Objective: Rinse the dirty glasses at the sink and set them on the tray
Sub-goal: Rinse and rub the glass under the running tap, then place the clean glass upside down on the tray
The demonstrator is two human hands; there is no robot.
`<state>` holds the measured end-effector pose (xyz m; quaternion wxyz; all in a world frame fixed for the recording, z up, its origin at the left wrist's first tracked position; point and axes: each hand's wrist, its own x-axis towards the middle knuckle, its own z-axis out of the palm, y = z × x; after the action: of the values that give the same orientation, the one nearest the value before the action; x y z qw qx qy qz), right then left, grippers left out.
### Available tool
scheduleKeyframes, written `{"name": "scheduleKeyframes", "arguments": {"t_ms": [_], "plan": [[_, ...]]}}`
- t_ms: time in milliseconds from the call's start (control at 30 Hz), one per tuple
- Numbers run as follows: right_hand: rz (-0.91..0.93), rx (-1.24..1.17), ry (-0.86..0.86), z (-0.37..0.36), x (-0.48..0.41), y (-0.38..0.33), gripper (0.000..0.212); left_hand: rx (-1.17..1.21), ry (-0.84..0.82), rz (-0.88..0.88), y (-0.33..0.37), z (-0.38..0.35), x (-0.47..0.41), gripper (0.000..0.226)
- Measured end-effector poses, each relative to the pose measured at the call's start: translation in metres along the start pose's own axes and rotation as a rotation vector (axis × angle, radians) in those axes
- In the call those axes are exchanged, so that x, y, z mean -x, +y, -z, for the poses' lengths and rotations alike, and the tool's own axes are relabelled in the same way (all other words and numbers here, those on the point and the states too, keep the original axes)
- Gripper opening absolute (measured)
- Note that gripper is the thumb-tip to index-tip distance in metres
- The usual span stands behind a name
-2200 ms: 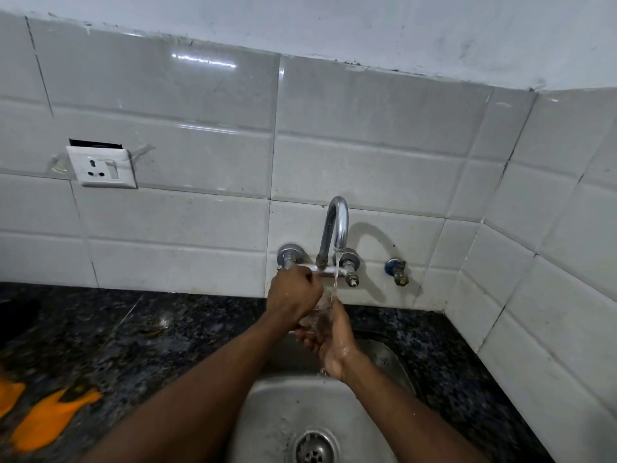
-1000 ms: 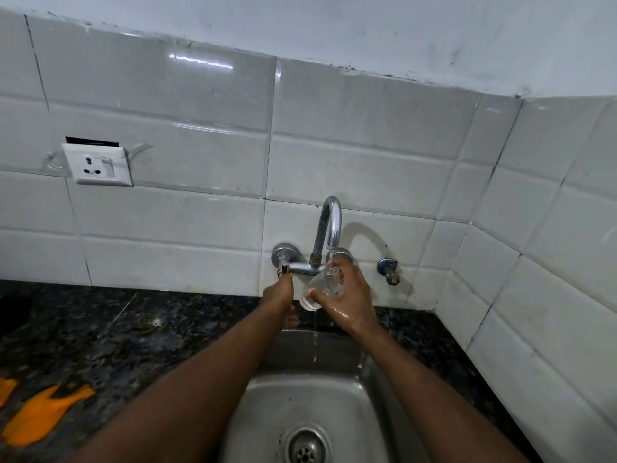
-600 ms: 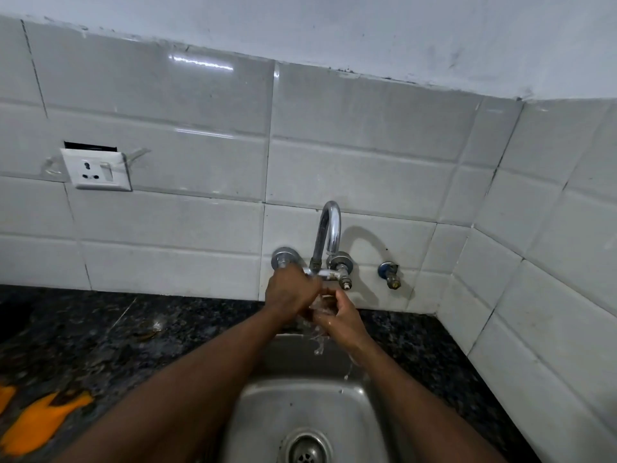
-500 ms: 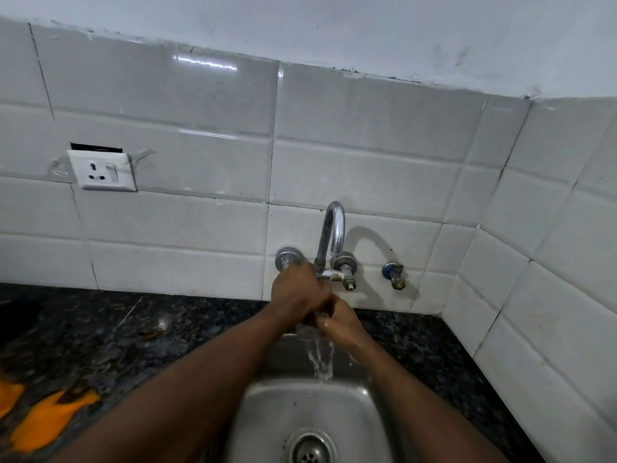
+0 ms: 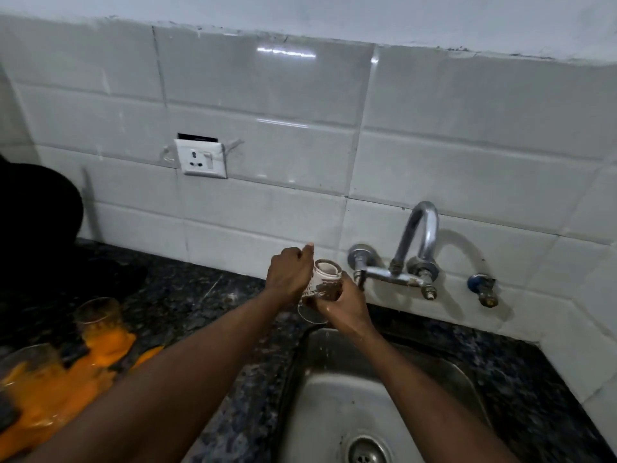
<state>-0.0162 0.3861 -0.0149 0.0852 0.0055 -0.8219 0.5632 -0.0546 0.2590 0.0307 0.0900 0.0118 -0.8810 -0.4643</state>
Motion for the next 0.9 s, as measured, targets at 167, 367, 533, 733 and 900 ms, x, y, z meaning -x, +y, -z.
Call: {"name": "scheduleKeyframes", "arguments": {"t_ms": [167, 367, 533, 733, 900], "plan": [[0.053, -0.023, -0.019, -0.067, -0.023, -0.022, 0.071, -0.117, 0.107, 0.115, -0.052, 0.066, -0.026, 0.014], [0.098, -0.038, -0.084, -0.16, -0.051, -0.064, 0.068, -0.269, 0.177, 0.195, -0.125, 0.167, -0.053, 0.025], [0.116, -0.032, -0.134, -0.253, -0.072, -0.094, 0.068, -0.399, 0.146, 0.297, -0.193, 0.257, -0.065, 0.029], [0.168, 0.015, -0.223, -0.362, -0.092, -0.126, 0.067, -0.559, -0.02, 0.54, -0.29, 0.347, -0.071, 0.038], [0.213, 0.068, -0.272, -0.444, -0.106, -0.136, 0.068, -0.592, -0.162, 0.67, -0.382, 0.375, -0.081, 0.079]]}}
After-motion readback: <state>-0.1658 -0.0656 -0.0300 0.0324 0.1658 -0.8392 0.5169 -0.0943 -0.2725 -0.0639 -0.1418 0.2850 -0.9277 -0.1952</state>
